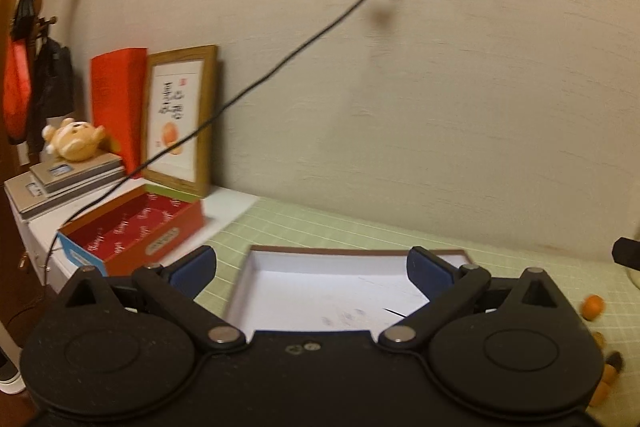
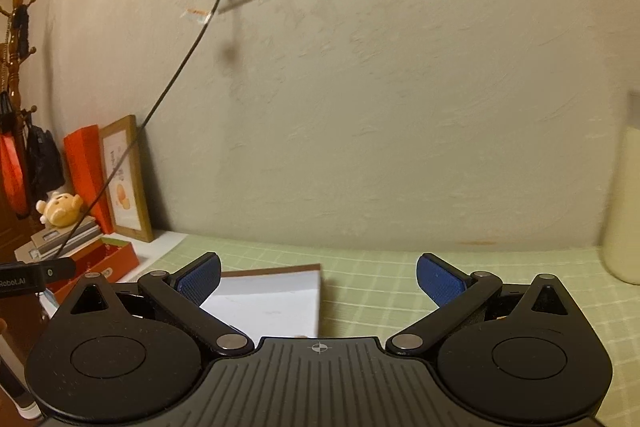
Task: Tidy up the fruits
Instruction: 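Move both tools back toward the fruit pile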
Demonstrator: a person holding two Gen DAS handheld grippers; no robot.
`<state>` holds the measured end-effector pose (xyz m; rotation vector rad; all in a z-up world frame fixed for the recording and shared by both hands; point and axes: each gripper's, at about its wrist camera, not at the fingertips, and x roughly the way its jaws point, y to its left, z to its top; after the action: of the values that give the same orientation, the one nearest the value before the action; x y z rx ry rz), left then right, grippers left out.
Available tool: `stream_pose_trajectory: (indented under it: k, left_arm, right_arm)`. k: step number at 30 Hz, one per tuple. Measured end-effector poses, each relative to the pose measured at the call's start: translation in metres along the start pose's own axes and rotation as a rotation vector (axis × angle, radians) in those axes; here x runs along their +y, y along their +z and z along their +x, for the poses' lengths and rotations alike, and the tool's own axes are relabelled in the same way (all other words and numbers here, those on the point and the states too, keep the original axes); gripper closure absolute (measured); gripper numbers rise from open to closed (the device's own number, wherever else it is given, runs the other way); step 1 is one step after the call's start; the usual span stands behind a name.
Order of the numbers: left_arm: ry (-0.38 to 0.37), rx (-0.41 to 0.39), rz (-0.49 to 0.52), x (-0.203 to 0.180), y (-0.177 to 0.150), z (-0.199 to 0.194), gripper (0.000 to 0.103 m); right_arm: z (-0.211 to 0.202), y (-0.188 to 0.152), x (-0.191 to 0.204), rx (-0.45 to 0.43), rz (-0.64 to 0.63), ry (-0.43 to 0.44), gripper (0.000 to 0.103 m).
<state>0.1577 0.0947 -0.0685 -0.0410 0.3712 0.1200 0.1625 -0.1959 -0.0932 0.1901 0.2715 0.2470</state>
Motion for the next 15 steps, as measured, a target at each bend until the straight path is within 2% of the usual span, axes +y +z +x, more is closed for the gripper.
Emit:
stream_pose_trajectory:
  k: [9,15]
  left_arm:
    - [-0.108,-0.001,0.073,-0.052,-0.02,-0.03,0.008]
    - [-0.175,0.022,0.112,-0.082,-0.037,-0.037,0.014]
  right_arm:
    - [-0.058,-0.016,-0.034,0.007,0.019,-0.094,0.0]
    - [-0.088,-0.027,-0.055,0.012,0.027,-0.167,0.0]
